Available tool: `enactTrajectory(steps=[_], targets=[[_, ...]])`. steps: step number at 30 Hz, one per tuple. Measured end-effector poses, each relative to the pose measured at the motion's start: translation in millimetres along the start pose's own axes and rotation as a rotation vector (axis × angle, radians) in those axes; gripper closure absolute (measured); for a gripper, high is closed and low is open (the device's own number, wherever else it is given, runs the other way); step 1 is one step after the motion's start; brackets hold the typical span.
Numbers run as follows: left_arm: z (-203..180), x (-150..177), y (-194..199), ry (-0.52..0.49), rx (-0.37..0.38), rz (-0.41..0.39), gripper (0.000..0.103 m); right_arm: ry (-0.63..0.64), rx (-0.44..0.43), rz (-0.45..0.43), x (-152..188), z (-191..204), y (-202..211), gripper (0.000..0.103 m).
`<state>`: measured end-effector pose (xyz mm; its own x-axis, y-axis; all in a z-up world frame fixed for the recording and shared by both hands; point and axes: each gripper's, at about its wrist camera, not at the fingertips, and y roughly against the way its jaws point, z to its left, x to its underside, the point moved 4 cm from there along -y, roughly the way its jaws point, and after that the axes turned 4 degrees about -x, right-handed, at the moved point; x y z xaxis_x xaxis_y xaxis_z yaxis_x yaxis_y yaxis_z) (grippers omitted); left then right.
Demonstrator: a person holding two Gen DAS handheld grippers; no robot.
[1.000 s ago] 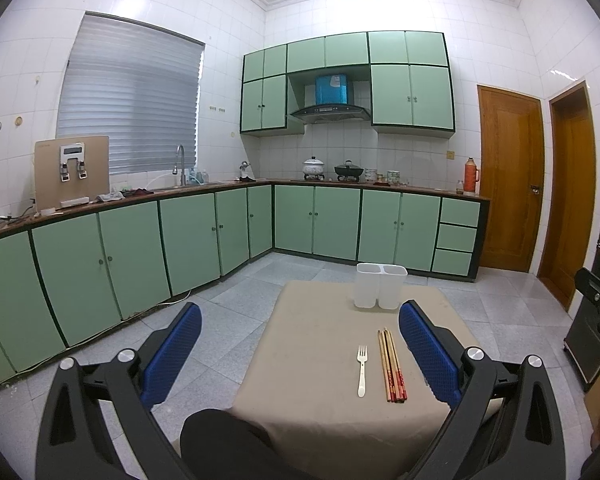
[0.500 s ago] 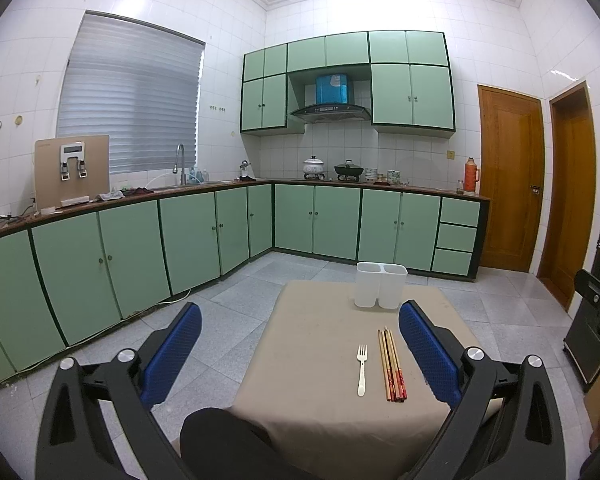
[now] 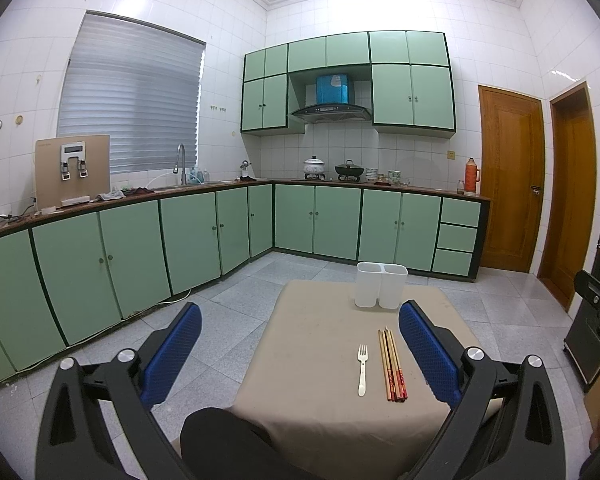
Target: Organize utensils
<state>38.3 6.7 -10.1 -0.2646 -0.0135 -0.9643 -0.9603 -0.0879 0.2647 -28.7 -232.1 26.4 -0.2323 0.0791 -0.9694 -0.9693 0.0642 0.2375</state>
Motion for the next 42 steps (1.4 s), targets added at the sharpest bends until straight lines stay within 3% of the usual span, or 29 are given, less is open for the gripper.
enactTrajectory(steps=[13,18,27,34,37,39,42], targets=[[-0.9,4.7,-4.8,-0.003,0.005,0.014,0.006,-0.002,-0.001,0.002,2.4,1.3,-0.5,0.005],[-4.9,16.5,-21.3,-0.013,0.033,0.065,0.006,0.008,-0.017,0.033,12.0,4.1,-12.4,0.005],[-29.5,71.2,-97.3,-0.072,0.145,0.294,0.006,-0.010,-0.061,0.202,59.3,-5.7,-79.9,0.005],[-54.0,113.5,-168.9,-0.095,0.214,0.464,0.006,-0.005,-0.116,0.388,102.4,-4.7,-161.1,0.005],[-62.6,132.0,-197.5,-0.111,0.215,0.523,0.007,-0.016,-0.139,0.471,121.6,-1.8,-194.0,0.016],[-67.7,146.4,-215.7,-0.118,0.224,0.564,0.007,-0.017,-0.157,0.526,134.7,0.4,-211.1,0.034],[-76.4,167.0,-239.9,-0.113,0.242,0.636,0.011,-0.025,-0.177,0.593,154.7,3.5,-236.1,0.041]])
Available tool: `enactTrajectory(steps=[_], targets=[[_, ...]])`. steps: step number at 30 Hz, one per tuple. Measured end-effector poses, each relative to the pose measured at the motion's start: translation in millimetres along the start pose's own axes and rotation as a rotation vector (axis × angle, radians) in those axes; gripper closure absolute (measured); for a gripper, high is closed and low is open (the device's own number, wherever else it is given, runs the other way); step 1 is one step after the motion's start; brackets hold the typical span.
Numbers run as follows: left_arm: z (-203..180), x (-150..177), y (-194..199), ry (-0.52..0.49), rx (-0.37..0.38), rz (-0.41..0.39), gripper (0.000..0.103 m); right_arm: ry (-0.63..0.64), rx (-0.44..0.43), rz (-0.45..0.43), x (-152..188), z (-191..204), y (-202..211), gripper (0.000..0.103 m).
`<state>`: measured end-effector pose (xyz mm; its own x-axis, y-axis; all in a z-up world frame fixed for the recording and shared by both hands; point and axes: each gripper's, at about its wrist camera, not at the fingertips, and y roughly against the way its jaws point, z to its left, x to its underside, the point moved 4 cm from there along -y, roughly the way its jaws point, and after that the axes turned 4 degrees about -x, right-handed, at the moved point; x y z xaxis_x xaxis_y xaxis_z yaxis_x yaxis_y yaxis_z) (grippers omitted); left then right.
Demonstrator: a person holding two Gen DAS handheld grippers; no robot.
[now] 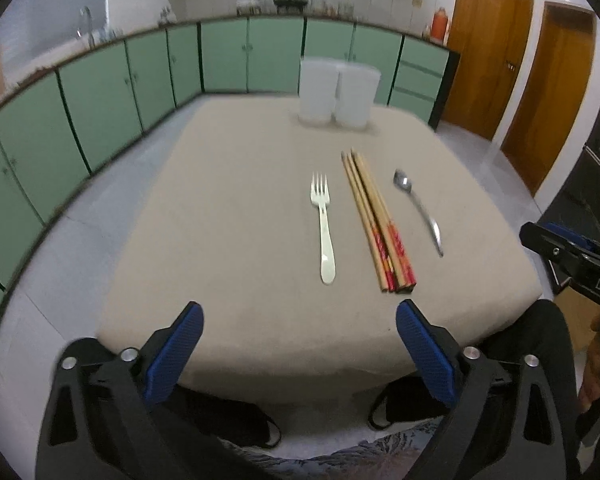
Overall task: Organize utensils
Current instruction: 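Grasp the white fork with the left tool while the right tool grasps the metal spoon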
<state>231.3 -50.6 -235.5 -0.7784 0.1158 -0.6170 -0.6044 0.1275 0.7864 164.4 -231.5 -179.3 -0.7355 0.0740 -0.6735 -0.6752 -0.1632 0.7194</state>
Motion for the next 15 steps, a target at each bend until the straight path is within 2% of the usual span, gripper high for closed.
enactTrajectory(steps=[3,10,15], targets=[[-3.0,0.4,-29.0,0.001,0.019,0.055,0.015,0.002,-0.026,0.070,1.7,-1.2,-31.4,0.049],[-3.8,-23.8,-73.2,-0.019,0.046,0.132,0.016,-0.014,-0.071,0.202,-25.1,-24.9,-90.2,0.049],[-6.0,-49.8,-98.5,-0.040,0.031,0.138,0.018,0.009,-0.072,0.234,-49.0,-34.0,-121.8,0.049]])
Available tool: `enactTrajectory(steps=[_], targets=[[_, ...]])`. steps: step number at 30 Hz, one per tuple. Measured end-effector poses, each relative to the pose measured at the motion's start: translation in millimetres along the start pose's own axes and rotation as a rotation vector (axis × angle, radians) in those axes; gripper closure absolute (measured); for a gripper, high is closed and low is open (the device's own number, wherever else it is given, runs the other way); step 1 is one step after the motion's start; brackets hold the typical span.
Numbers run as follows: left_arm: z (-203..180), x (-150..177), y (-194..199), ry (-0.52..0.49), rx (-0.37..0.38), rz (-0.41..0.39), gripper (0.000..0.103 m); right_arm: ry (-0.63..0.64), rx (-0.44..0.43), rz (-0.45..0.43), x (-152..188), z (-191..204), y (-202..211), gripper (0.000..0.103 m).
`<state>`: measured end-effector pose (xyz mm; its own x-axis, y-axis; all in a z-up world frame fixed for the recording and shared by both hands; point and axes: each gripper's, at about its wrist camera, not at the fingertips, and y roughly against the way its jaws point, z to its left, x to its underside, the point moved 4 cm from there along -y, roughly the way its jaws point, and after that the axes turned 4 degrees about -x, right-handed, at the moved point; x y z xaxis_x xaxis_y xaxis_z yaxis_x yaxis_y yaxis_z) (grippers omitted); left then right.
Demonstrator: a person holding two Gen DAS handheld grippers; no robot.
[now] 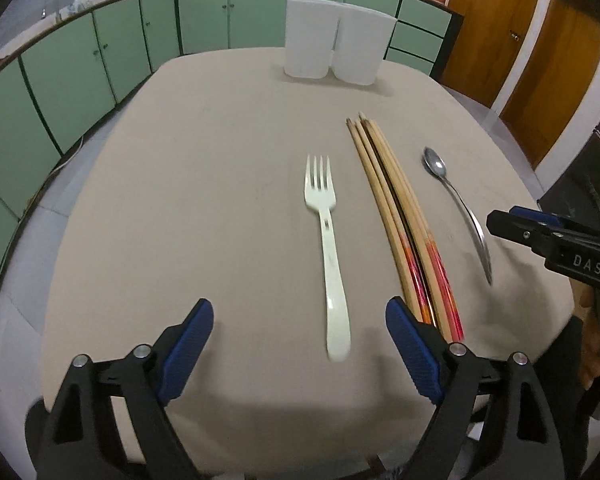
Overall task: Organize utensils
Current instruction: 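Grasp the white fork with the left tool while the right tool grasps the metal spoon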
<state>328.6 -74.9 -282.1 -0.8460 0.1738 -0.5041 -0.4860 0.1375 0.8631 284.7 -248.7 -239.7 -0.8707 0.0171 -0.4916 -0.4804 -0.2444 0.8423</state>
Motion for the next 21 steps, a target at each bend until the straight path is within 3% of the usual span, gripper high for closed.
enactTrajectory(steps=[8,14,21], targets=[[-3.2,-29.6,-36.8,-0.029,-0.014,0.053,0.023,0.051,-0.004,0.065,-24.0,-8.0,-41.0,0.058],[-9.7,-41.0,-45.4,-0.069,-0.053,0.061,0.026,0.076,0.010,0.087,-37.5,-9.0,-54.4,0.058],[-18.2,-52.5,-45.7,-0.113,-0.017,0.077,0.056,0.093,0.006,0.121,-56.8,-13.1,-64.2,0.058]])
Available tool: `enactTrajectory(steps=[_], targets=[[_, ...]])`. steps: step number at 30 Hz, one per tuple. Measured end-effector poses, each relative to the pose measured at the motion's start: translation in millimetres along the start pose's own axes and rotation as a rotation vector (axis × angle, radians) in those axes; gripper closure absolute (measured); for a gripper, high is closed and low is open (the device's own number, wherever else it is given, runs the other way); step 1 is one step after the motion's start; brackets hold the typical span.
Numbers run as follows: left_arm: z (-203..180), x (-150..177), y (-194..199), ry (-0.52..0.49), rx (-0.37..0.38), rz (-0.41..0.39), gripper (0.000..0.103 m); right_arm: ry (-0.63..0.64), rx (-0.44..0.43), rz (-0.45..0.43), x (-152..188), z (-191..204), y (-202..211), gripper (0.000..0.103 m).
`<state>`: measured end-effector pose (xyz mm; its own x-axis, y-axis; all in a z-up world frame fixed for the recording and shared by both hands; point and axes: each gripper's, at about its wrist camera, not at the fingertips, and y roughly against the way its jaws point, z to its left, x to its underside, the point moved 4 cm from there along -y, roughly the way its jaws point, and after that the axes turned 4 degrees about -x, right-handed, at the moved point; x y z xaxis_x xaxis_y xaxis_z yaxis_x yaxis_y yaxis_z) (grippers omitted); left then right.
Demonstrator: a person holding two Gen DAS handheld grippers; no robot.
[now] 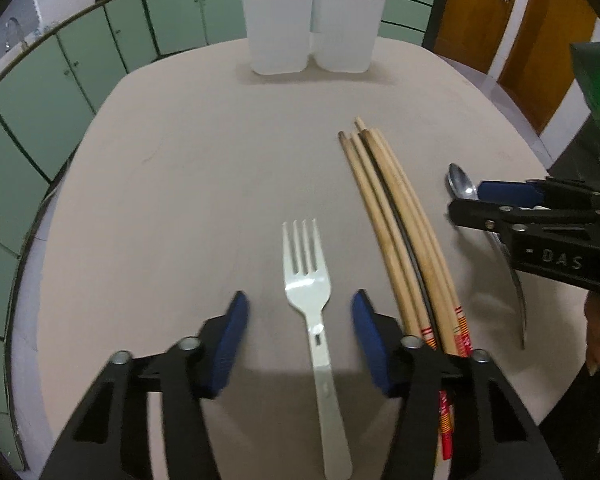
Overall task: Organize utensils
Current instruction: 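Grasp the white fork with the left tool while the right tool grasps the metal spoon, then drop the spoon into the cup holder with the right tool while the left lifts the fork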
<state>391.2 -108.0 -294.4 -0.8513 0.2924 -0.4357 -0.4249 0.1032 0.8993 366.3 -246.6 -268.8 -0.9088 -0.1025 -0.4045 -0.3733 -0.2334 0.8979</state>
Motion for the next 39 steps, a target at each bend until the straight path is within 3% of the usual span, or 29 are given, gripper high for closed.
enactTrajectory(steps=[3,9,12,15,30,39], targets=[[2.5,-4.2,0.0,0.009,0.024,0.022,0.063,0.002,0.001,0.019,-0.1,-1.2,1.2,0.061],[0.3,-13.6,-4.1,-0.037,0.027,0.056,0.065,0.013,-0.017,0.047,-7.5,-5.9,-1.0,0.068],[0.8,-16.3,-3.0,-0.052,0.024,0.063,0.079,0.028,-0.017,0.063,-8.9,-5.6,1.0,0.075],[-0.1,-21.1,-2.2,-0.034,0.046,0.064,0.080,0.033,-0.024,0.058,-7.9,-5.3,7.0,0.075],[19.3,-45.0,84.7,-0.005,0.054,-0.196,0.080,0.096,-0.008,-0.121,-25.0,13.0,82.5,0.075],[20.6,-86.2,102.3,-0.001,0.038,-0.265,0.082,0.124,0.003,-0.200,-59.0,17.3,109.7,0.075]])
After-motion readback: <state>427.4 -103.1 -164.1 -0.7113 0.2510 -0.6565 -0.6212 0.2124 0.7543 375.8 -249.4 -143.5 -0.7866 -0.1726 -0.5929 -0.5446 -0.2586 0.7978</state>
